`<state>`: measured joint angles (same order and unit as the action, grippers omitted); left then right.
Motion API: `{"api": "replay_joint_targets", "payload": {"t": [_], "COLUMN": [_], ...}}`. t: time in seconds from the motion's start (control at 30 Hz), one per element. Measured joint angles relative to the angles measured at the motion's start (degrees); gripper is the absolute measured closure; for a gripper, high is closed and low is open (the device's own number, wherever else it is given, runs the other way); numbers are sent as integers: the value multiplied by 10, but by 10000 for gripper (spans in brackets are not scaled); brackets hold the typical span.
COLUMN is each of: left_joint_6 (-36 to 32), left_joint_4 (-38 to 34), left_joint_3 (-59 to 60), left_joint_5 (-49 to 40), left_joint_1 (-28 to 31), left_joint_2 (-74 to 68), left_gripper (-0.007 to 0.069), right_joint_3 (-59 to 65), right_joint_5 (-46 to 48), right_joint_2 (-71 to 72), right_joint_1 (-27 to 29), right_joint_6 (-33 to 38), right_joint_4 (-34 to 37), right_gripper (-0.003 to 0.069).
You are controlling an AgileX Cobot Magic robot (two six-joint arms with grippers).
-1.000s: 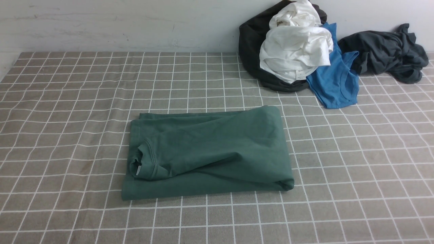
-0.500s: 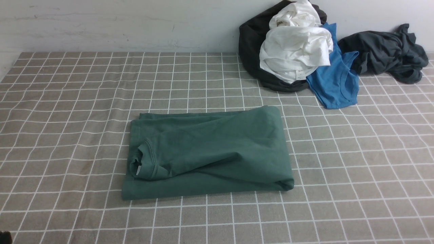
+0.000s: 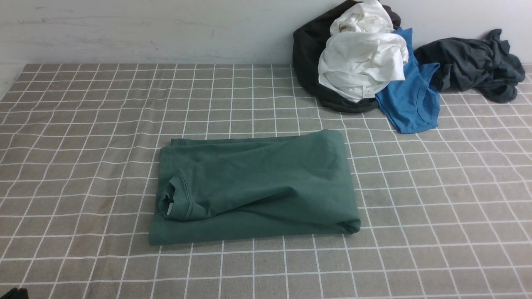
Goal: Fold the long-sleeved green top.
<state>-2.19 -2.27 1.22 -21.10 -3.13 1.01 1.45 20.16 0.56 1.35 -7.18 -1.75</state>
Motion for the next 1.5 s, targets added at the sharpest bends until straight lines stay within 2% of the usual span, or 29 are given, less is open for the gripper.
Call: {"api": "replay_joint_targets", "payload": {"t": [0.3, 1.5], "left_joint_6": [0, 0], "left_joint_4": [-1, -1], "left_joint_3": [0, 1], "left_joint_5": [1, 3], "left_joint_1": [51, 52], "left_joint_2": [0, 0], "left_gripper": [632, 632], "right_joint_3": [0, 0], "right_joint_5": [0, 0], "right_joint_2": [0, 0], "right_joint_1": [0, 0], "right_joint_6": [0, 0], "right_joint_4": [0, 0], "right_gripper": [673, 673]}}
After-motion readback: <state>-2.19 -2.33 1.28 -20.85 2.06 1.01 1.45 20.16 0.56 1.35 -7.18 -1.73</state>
